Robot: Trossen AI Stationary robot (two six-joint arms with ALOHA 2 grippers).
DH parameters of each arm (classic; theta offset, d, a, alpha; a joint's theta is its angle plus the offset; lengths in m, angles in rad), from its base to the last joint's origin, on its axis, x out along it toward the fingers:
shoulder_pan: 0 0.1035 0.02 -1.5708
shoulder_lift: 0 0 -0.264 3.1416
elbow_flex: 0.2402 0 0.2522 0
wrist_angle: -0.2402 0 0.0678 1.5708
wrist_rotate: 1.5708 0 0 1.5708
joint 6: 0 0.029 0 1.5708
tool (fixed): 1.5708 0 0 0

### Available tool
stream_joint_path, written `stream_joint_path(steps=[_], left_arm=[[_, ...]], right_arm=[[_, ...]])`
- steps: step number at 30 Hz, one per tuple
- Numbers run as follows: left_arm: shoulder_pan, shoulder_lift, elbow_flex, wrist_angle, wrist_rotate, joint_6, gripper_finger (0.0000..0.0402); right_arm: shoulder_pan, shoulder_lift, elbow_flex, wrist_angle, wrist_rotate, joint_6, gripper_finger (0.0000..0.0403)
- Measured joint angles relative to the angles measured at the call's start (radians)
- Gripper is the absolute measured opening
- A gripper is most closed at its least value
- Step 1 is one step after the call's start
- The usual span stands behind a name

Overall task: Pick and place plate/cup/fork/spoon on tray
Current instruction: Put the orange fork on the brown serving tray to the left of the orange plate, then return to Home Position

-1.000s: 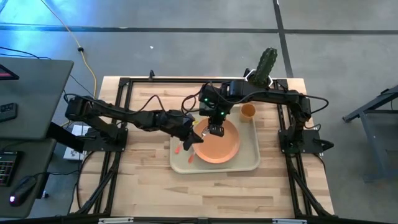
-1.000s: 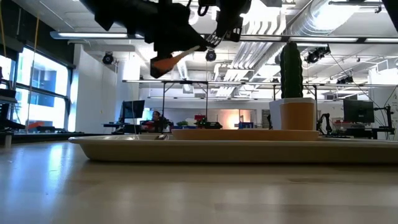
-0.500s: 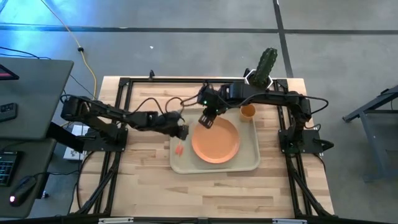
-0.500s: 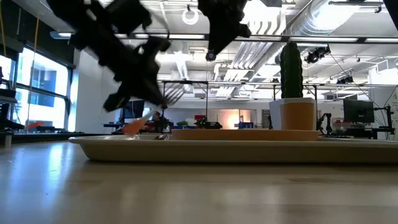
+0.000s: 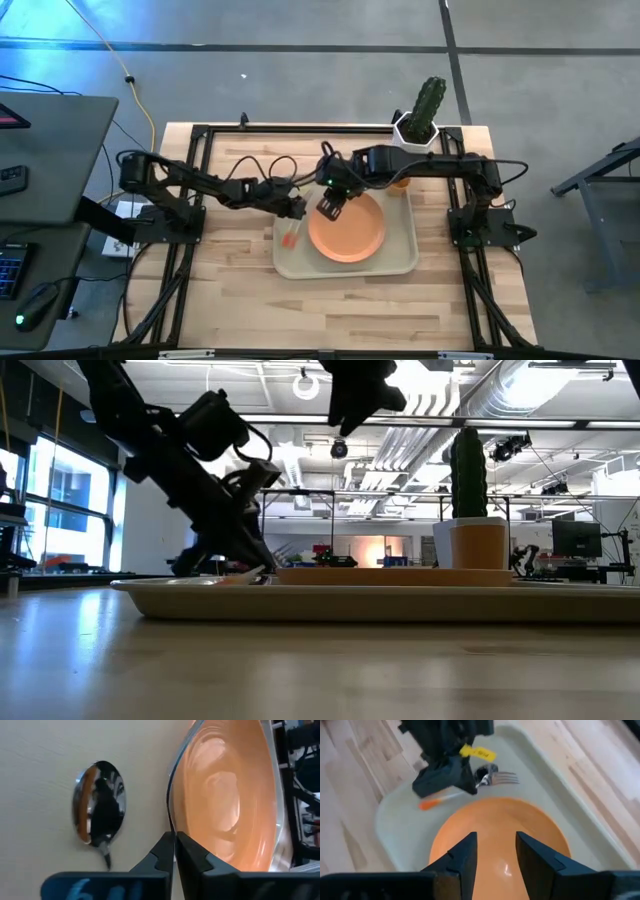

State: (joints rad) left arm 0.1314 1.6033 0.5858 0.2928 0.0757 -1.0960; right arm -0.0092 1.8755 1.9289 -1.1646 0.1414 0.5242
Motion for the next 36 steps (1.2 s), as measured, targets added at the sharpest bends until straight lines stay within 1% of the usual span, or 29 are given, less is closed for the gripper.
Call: stream_joint_path(steps=[3,6,11,14,17,20,22,25,27,29,32,34,36], left_arm=[[-0.003,0.022,0.001,0.033,0.013,-0.019,0.0013],[-0.002,0.036,0.0,0.019,0.012,-0.043,0.0021],[0.005,0.032,0.0,0.014,-0.009,-0.049,0.0034],[0.013,0.013,0.0,0.008,-0.008,-0.024,0.0046],[0.019,-0.025,0.0,-0.031,-0.015,0.007,0.006],[0.03,-0.089,0.0,-0.085,-0.017,0.055,0.0073],[0.034,-0.149,0.0,-0.106,-0.029,0.098,0.0079],[0.034,-0.263,0.0,-0.103,-0.059,0.197,0.0082],[0.034,-0.342,0.001,-0.075,-0.063,0.279,0.008],[0.036,-0.418,0.0,-0.039,-0.062,0.365,0.0076],[0.032,-0.531,0.0,0.055,-0.06,0.509,0.0065],[0.007,-0.622,0.0,0.145,-0.068,0.611,0.0055],[-0.034,-0.716,0.002,0.187,-0.082,0.713,0.004]], right_arm=[[0.02,0.0,0.0,-0.034,0.026,0.031,0.0126],[0.046,0.0,0.0,-0.071,0.078,0.067,0.0126],[0.107,0.0,-0.028,-0.086,0.214,0.13,0.0126],[0.138,0.0,-0.077,-0.081,0.217,0.175,0.0126],[0.167,0.0,-0.136,-0.043,0.21,0.206,0.0126],[0.187,-0.026,-0.197,0.006,0.196,0.235,0.0126],[0.195,-0.07,-0.25,0.055,0.191,0.254,0.0126],[0.196,-0.176,-0.361,0.173,0.199,0.271,0.0126],[0.192,-0.275,-0.463,0.284,0.199,0.26,0.0126],[0.188,-0.388,-0.581,0.461,0.186,0.171,0.0126],[0.209,-0.549,-0.776,0.78,0.159,0.026,0.0124],[0.22,-0.648,-0.887,0.962,0.104,-0.006,0.0117],[0.225,-0.733,-0.967,1.061,0.059,0.006,0.0104]])
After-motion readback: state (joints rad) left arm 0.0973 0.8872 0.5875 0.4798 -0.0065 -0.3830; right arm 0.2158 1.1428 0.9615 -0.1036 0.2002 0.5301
